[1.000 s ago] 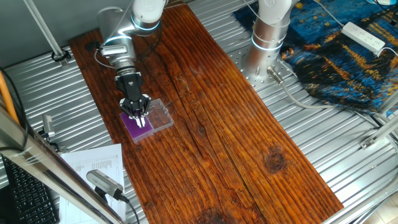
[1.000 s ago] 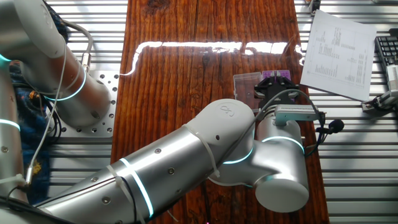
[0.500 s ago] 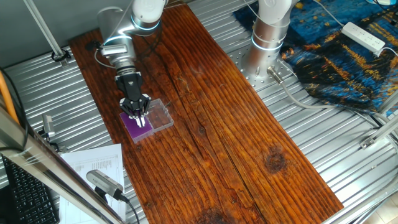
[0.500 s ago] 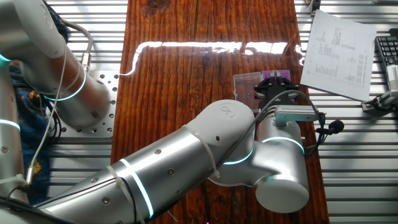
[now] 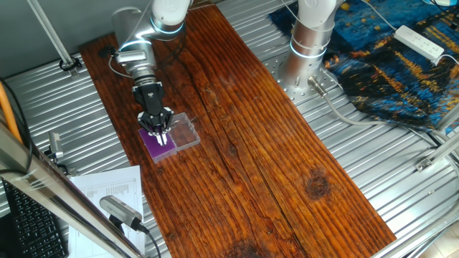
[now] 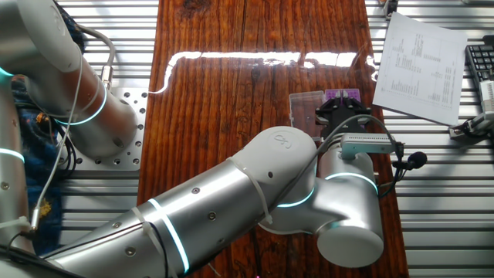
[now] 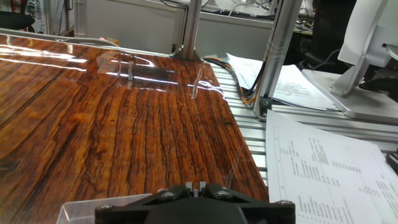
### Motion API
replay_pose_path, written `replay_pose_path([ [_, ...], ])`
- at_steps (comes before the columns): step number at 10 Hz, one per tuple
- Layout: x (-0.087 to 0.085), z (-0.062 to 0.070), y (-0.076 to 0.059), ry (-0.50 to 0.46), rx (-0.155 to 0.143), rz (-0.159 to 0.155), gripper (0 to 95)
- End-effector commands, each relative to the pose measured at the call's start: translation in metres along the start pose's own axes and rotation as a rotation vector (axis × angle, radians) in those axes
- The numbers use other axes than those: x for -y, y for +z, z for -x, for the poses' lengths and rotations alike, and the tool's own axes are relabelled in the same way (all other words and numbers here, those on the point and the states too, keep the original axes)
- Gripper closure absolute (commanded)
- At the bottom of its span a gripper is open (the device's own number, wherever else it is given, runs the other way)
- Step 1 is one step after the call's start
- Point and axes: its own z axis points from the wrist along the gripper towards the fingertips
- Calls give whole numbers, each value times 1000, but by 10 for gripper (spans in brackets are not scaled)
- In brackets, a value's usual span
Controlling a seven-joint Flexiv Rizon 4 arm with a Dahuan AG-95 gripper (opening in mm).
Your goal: Insert a small pipette tip into the holder for small pipette tips
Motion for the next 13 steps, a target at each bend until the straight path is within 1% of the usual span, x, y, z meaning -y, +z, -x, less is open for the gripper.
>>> replay_pose_path([
  [1,1,0,-1,4,-2,1,950],
  [9,4,-1,-7,-7,-8,4,950],
  [13,4,-1,-7,-12,2,2,950],
])
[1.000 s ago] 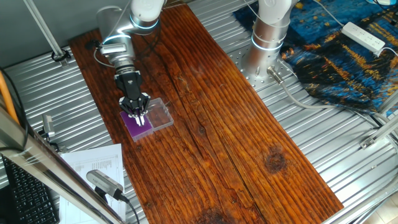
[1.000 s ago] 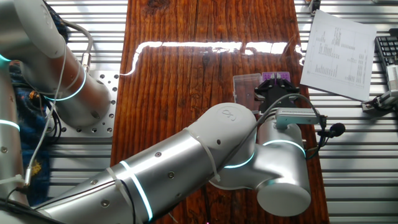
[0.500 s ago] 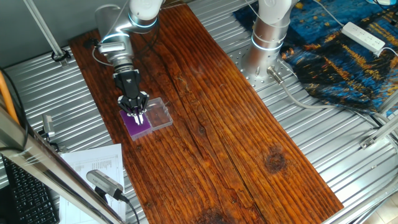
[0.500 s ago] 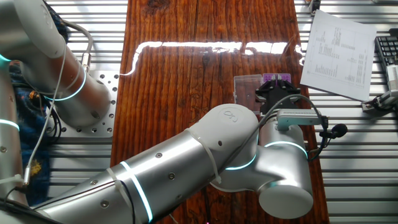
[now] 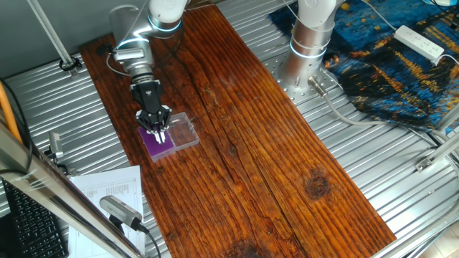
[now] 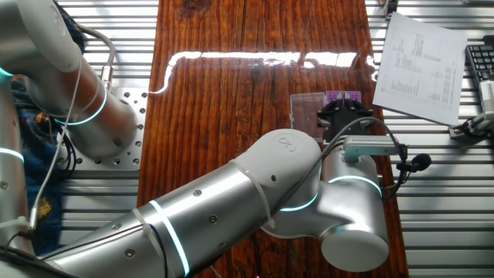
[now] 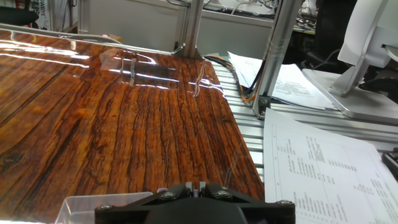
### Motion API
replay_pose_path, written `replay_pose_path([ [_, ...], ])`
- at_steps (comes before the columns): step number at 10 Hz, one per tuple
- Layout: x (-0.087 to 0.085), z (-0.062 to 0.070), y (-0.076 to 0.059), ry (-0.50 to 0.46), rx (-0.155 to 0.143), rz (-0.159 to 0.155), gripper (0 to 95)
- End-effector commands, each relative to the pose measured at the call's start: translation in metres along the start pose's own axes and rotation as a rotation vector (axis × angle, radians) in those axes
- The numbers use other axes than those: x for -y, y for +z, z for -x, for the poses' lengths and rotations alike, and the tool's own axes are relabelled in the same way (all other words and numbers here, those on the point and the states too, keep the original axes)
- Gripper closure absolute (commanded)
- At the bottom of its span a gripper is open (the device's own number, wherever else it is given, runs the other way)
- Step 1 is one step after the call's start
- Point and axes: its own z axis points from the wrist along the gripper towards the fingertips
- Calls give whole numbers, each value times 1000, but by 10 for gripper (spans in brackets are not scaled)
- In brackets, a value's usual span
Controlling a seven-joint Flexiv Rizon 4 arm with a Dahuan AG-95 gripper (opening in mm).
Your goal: Insert a small pipette tip into the holder for small pipette tips
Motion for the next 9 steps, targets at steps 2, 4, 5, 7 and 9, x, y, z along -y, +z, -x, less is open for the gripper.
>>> replay_pose_path([
  [2,0,1,0,-1,2,-1,950],
  [4,-1,1,2,2,8,-4,950],
  [5,-1,2,2,4,16,-7,950],
  [7,-1,2,2,4,20,-6,950],
  [9,-1,1,2,3,31,-8,950],
])
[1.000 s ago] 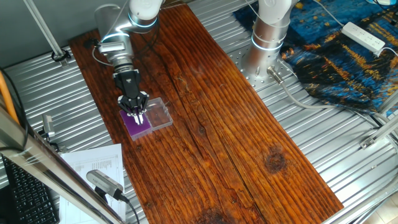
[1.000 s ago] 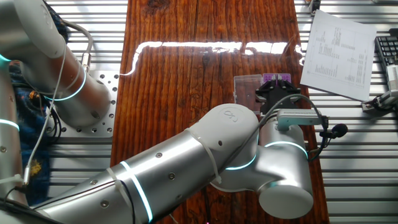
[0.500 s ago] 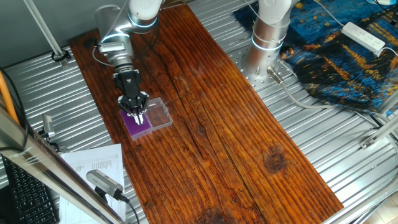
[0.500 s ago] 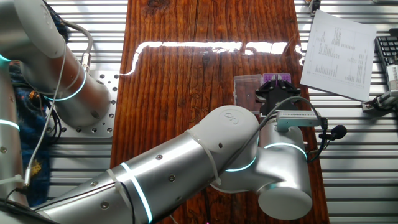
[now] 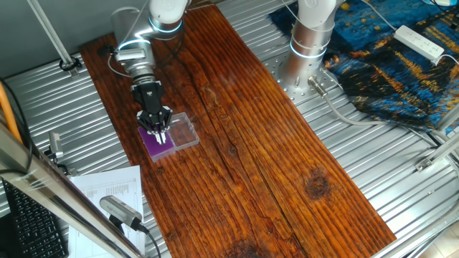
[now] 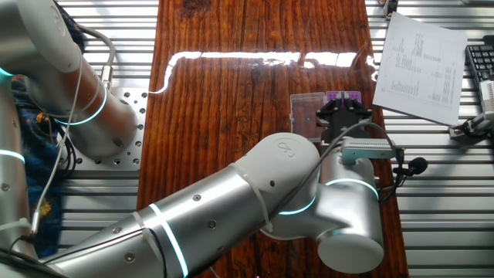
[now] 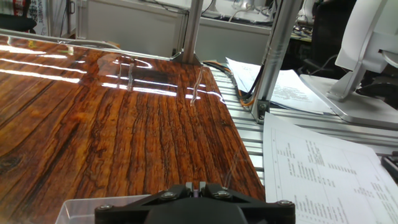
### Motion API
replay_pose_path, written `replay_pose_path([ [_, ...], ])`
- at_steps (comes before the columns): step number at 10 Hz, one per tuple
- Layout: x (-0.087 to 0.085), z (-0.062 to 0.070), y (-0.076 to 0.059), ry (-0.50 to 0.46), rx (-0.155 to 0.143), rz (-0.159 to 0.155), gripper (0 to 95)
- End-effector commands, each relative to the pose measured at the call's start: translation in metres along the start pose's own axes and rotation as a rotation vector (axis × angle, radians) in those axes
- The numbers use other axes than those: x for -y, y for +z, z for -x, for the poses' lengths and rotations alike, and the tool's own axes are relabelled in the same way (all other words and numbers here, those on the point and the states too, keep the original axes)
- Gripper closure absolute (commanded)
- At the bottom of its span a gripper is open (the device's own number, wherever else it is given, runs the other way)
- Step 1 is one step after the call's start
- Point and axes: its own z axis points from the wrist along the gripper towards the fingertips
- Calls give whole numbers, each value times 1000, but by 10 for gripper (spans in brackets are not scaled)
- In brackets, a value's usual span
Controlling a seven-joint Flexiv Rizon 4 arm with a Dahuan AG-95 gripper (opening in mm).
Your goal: Insert a small pipette tip into the holder for small pipette tips
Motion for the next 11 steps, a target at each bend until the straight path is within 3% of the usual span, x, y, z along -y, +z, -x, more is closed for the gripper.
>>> replay_pose_path([
  [1,0,-1,-1,-2,7,-1,950],
  [6,0,-1,-2,-6,39,-11,950],
  [11,0,-1,-2,-8,48,-16,950],
])
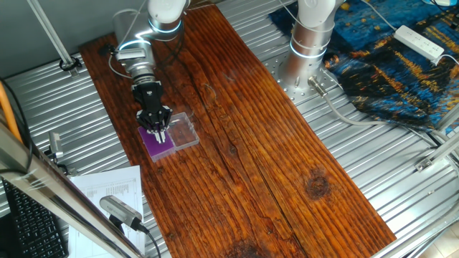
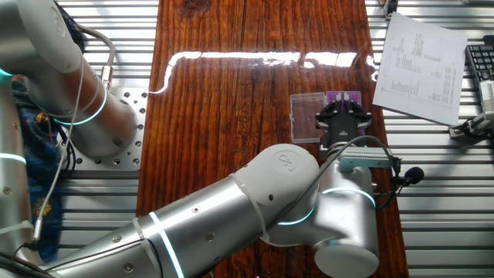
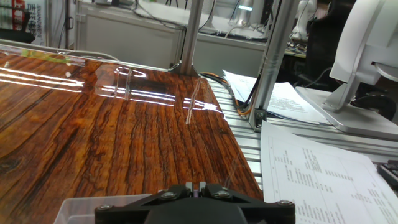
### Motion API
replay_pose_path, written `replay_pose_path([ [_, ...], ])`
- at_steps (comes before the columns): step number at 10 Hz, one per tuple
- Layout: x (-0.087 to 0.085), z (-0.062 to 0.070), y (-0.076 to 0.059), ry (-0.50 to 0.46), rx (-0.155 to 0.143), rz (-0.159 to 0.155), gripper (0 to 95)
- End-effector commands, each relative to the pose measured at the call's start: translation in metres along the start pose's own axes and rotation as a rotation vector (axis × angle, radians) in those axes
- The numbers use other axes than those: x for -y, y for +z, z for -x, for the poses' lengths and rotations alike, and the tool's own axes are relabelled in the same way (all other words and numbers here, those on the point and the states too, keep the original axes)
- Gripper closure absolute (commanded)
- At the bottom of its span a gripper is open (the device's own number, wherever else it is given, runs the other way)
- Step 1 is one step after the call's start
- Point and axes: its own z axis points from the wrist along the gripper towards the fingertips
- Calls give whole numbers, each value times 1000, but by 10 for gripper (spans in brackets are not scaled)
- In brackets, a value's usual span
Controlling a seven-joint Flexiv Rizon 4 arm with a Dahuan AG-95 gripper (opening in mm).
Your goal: Insert a small pipette tip into the holder for small pipette tips
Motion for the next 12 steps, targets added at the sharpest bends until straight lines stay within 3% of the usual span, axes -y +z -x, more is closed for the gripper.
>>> replay_pose_path([
  [1,0,1,0,-3,0,0,950],
  [12,-1,-1,2,0,-5,-1,950],
])
